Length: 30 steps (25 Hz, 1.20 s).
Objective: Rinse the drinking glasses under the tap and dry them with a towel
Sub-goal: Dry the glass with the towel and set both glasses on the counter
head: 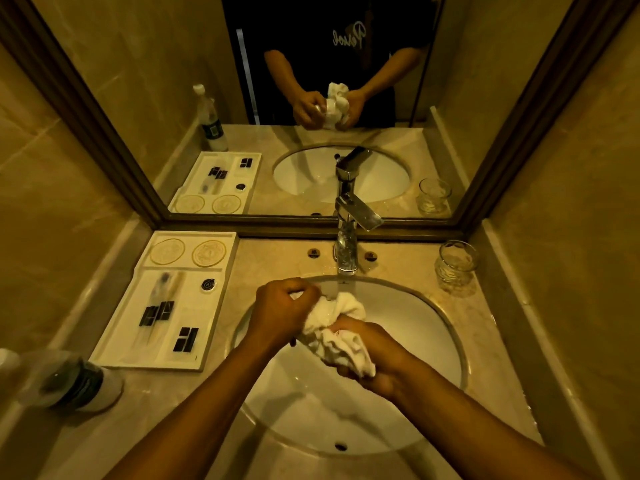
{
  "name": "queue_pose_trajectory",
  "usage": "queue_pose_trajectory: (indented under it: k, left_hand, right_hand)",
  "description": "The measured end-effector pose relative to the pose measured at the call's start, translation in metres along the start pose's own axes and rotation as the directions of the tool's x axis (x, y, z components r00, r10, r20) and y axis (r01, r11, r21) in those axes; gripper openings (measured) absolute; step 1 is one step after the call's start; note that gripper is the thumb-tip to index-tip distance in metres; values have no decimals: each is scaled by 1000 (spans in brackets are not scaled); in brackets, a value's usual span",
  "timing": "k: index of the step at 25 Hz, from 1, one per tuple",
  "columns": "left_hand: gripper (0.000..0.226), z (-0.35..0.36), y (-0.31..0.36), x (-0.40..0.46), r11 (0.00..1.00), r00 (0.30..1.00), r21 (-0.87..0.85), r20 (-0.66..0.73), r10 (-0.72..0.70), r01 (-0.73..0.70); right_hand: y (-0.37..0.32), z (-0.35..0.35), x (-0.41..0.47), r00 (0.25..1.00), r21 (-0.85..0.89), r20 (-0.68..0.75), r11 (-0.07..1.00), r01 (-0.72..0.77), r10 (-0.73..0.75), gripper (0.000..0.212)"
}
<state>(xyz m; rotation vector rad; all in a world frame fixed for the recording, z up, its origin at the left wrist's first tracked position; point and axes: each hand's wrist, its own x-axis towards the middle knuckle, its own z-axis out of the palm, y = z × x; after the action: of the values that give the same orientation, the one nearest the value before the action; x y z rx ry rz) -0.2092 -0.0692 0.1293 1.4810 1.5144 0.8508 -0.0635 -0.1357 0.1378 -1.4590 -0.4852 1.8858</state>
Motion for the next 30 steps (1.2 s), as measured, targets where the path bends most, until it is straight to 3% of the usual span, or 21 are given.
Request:
queue_pose_trajectory:
  k: [2,3,4,5,6,7,8,9,11,12,13,15,17,19,21,23,24,25,27,29,30]
  left_hand:
    - [17,0,-3,3,963,965,72,-21,262,-260]
    - [19,1,-1,2,940,942,87,-30,333,-329]
    - [18,2,2,3,950,950,35,-29,311,-310]
    - [15,2,7,4,974,975,-62,3,220,-219]
    - [13,1,12,5,982,994,-173,64,84,-72]
    - [13,-1,17,6,960,984,-253,158,-81,119]
    - [16,-3,20,7,906,937,-287,256,-239,310]
    - [20,-5,20,7,843,865,-272,344,-366,465]
    - [31,-7,16,4,752,761,-235,424,-491,616]
    - [33,-5,12,0,746,747,-216,429,-507,630]
    - [32,-1,8,-3,749,752,-207,406,-520,629]
    - [24,4,3,-8,801,804,-179,318,-503,572]
    - [21,5,2,-8,836,845,-182,261,-467,518]
    - [31,5,7,-11,864,864,-129,219,-453,486]
    - [32,4,7,-16,887,889,-132,201,-412,442]
    - [23,4,13,-19,938,942,-115,121,-313,327]
    - [22,6,12,-17,945,950,-111,88,-299,308]
    - [20,7,8,-15,969,971,-87,77,-226,232]
    - [14,6,5,-16,999,998,-39,60,-3,5]
    - [13,4,0,-16,988,993,-110,15,114,-111]
    - [11,2,-4,-17,976,997,-203,-15,81,-83]
  right_hand:
    - [12,-13,-6,990,190,102,975,-120,102,32]
    - [20,-29,-15,996,279,-88,960,32,-8,31]
    - [15,-32,-13,959,208,-269,977,-35,92,23]
    - [18,-34,-19,985,-154,-43,975,159,-167,13]
    - [7,-35,-1,961,-355,38,896,268,-272,19]
    - [-9,-32,4,786,-474,161,652,592,-597,29]
    - [-20,-29,3,782,-665,146,524,531,-606,36]
    - [-24,-36,-5,667,-761,288,259,595,-687,41]
    - [-26,-42,9,548,-809,570,-299,506,-612,59]
    - [-24,-41,7,542,-771,636,-422,477,-550,67]
    - [-19,-39,10,564,-777,629,-418,470,-535,72]
    - [-8,-30,5,632,-879,462,-223,422,-623,75]
    - [7,-23,-2,672,-902,272,61,427,-689,67]
    - [12,-18,-13,699,-754,140,382,534,-701,42]
    - [14,1,-11,784,-548,38,644,535,-619,26]
    - [34,-13,-7,867,-336,-250,878,340,-431,8]
    - [37,-17,-11,909,-168,-360,973,156,-208,19]
    - [36,-14,-11,987,64,-162,998,12,-2,36]
    - [26,-18,-2,968,313,95,916,-252,234,52]
    - [19,-40,-9,914,421,302,822,-384,272,58]
    - [14,-43,-10,895,412,362,816,-405,261,60]
